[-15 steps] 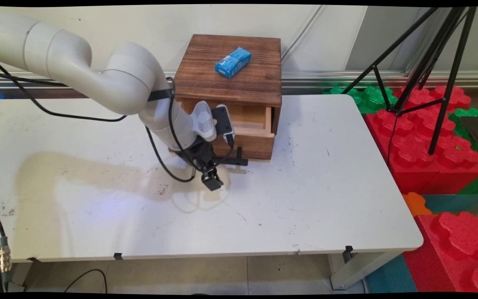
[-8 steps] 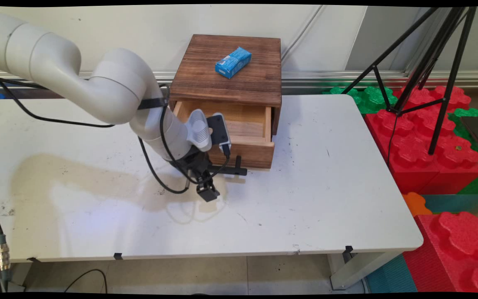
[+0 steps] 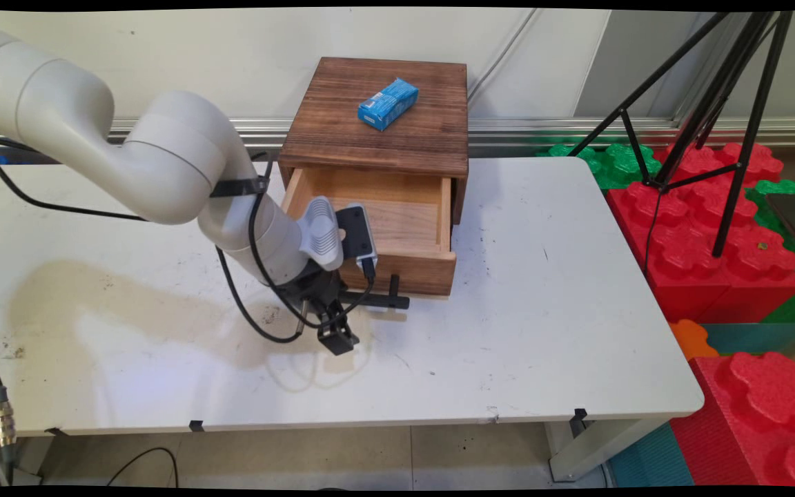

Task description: Open the drawer

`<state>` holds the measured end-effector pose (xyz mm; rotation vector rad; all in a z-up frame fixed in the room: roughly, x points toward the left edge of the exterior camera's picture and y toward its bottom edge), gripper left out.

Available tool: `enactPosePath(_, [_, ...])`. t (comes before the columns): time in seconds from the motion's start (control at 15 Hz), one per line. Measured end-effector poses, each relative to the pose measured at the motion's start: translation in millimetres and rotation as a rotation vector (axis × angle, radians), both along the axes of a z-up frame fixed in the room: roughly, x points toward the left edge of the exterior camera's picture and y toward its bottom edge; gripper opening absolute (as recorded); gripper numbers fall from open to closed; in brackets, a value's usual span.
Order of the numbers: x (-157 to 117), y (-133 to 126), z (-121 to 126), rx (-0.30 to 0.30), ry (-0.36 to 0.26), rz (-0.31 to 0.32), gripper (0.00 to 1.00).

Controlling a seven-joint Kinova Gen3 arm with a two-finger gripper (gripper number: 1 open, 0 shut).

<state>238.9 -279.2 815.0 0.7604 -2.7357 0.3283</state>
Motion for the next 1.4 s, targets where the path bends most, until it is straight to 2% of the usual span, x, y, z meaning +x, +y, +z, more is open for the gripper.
enactPosePath(1.4, [-8.3,56.4,9.3,0.039,0.0,-0.045,1.0])
